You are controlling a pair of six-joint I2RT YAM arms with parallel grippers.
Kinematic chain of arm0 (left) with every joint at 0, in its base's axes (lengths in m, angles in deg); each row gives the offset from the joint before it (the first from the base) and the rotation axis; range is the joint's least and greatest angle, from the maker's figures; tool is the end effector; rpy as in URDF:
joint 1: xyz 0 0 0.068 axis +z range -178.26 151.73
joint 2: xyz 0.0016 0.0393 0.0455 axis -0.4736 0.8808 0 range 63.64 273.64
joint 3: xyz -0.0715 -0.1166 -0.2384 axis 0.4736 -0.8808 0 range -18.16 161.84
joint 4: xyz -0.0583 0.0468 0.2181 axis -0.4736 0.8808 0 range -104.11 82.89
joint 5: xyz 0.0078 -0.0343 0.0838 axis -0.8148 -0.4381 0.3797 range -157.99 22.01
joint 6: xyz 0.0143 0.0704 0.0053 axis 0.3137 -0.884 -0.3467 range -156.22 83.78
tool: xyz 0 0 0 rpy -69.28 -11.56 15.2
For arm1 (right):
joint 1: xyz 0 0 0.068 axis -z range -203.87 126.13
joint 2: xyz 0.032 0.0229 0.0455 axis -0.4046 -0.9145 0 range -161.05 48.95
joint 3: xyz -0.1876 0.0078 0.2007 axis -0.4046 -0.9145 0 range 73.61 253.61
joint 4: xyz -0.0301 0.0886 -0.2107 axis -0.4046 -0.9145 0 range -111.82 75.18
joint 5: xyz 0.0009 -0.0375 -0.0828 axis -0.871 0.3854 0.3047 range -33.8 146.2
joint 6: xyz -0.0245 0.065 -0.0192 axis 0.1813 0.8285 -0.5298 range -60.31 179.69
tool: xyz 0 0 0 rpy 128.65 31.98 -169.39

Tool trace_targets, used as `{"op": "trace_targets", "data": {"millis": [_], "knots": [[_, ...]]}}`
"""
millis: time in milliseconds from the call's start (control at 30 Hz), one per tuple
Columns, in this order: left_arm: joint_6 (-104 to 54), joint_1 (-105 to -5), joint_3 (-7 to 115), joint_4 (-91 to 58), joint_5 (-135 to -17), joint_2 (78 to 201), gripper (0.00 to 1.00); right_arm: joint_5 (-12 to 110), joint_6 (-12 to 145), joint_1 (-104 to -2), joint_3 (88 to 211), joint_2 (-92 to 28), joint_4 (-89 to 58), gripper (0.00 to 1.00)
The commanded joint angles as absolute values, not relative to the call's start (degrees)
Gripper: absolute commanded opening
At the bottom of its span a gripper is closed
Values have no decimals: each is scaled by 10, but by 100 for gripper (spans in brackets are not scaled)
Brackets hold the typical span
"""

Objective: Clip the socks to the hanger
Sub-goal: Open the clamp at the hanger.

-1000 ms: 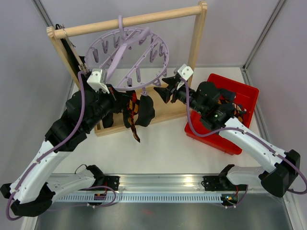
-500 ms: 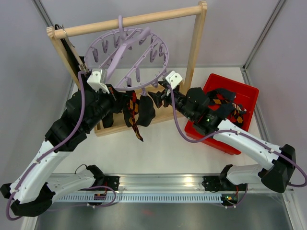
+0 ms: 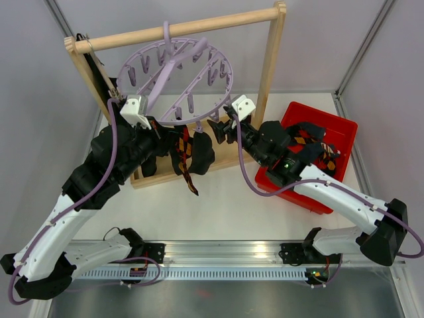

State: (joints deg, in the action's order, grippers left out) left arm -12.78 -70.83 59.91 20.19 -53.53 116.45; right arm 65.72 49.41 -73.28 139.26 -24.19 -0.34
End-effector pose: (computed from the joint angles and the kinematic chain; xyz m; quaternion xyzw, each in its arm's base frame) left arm 0.1243 -0.0940 0.4494 0.0448 0.7577 -0.2704 0.5922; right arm 0.1976 0.2156 0.4161 -0.2748 0.6037 0.1982 0.7217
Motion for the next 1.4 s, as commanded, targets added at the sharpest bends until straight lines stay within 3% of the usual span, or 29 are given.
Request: {"op": "trace_targets", "data": {"millis": [0, 767, 1367], "knots": [[-147, -708, 619, 194, -545, 1158, 2, 671, 485, -736, 1408, -252, 20, 68], [-151, -708, 620, 196, -546, 1155, 2, 667, 489, -737, 1451, -287, 18, 66], [-186, -707, 645, 251, -614, 1155, 2, 680, 550, -741, 1473, -272, -73, 4]]}}
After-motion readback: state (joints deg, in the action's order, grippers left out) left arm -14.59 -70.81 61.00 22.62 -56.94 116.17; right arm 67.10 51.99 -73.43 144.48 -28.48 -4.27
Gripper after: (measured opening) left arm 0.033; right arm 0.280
